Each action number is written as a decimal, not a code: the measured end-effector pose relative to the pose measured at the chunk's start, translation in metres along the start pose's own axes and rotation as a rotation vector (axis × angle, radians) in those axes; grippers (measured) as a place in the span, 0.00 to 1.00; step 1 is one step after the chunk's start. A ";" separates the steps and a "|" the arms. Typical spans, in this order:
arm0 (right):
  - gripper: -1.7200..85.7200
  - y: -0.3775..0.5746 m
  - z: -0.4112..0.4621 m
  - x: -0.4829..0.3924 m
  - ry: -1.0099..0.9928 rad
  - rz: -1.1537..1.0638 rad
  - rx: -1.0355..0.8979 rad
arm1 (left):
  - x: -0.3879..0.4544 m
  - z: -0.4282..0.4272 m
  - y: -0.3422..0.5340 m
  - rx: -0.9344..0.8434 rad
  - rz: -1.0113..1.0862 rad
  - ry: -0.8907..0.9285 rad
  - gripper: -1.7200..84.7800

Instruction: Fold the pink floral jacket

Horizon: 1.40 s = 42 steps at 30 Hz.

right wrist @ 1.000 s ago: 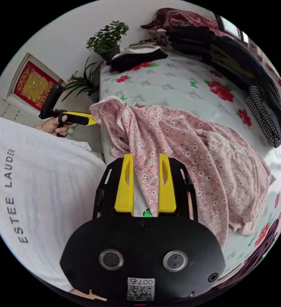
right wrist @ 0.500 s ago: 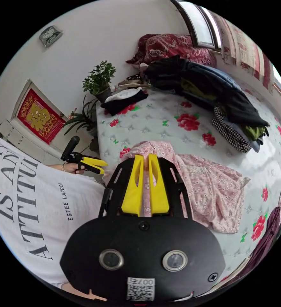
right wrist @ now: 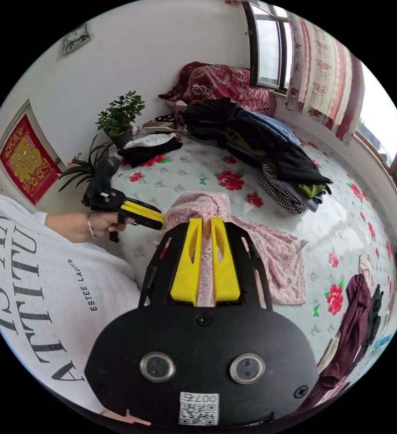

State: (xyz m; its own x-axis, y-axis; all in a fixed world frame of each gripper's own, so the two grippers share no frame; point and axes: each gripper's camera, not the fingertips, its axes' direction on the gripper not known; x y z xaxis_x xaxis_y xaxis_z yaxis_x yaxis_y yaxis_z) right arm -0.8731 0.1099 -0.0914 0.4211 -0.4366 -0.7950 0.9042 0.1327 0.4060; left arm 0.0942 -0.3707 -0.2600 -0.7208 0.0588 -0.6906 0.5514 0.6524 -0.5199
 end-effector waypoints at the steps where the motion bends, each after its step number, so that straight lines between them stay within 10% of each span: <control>1: 0.07 0.006 -0.004 0.000 0.052 -0.002 -0.004 | -0.002 -0.020 -0.002 0.050 0.015 0.008 0.01; 16: 0.04 -0.015 0.067 -0.048 0.121 -0.225 -0.105 | 0.016 -0.124 0.002 0.266 0.068 0.240 0.02; 23: 0.02 -0.022 -0.034 0.000 -0.006 -0.008 0.217 | 0.026 -0.147 0.041 0.326 -0.021 -0.090 0.14; 34: 0.02 0.001 -0.165 -0.035 0.276 -0.050 0.448 | 0.083 -0.003 0.030 -0.008 0.106 -0.011 0.25; 42: 0.02 0.041 -0.217 -0.056 0.373 -0.014 0.512 | 0.146 0.067 -0.001 -0.168 0.268 -0.267 0.01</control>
State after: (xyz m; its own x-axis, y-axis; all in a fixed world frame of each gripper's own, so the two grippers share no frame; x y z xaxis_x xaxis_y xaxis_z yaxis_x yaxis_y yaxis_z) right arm -0.8442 0.3326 -0.1277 0.4892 -0.0836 -0.8682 0.8000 -0.3534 0.4848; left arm 0.0171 -0.4136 -0.3939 -0.4146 0.0600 -0.9080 0.6126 0.7563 -0.2297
